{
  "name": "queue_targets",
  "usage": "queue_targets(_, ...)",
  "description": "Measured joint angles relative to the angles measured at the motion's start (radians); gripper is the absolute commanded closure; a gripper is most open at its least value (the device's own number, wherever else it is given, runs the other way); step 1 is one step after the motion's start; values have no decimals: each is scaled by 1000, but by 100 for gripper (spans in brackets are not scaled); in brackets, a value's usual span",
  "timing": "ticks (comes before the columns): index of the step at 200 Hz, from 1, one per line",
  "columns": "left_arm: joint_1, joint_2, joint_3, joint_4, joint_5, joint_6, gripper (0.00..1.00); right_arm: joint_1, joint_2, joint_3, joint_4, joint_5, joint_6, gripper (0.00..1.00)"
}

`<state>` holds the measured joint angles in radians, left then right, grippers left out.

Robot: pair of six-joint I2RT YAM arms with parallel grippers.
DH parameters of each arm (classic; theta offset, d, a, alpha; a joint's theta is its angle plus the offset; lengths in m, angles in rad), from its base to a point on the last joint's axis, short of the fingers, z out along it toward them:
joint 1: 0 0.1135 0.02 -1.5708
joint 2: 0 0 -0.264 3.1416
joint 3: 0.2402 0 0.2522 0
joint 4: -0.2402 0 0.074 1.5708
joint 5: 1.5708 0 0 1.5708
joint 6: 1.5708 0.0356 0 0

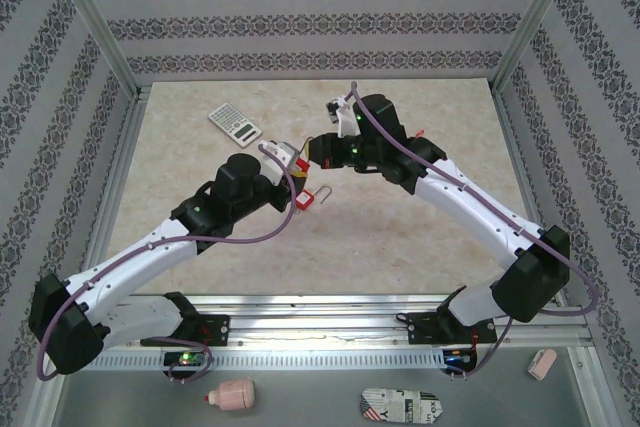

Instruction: Unlock with the key

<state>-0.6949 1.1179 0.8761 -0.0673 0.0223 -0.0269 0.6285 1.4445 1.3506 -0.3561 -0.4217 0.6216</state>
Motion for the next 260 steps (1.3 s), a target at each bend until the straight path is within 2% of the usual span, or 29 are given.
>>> queue_targets(18, -3, 12, 1, 6, -42, 13, 100, -1, 0, 0, 8, 26, 49, 78)
queue_targets(34, 16, 28, 1, -41, -114, 13, 100, -16, -12, 0, 17, 53, 79, 63)
queue_targets(52, 28, 39, 1, -84, -148, 15, 100, -32, -23, 0, 26, 77, 111, 51)
queue_targets(98, 28, 40, 11, -171, -135, 28, 100, -97, -66, -1, 26, 87, 102, 38)
queue_targets(146, 47, 48, 13, -257, -105, 23, 100, -190, -177, -98, 35, 96, 42, 10)
queue_targets(185, 89, 135, 14, -342, -50, 2, 100, -201, -196, -156, 35, 95, -26, 6)
queue_targets(260, 183, 346, 43, -488, 36, -45, 100, -229, -197, -197, 44, 87, -54, 4)
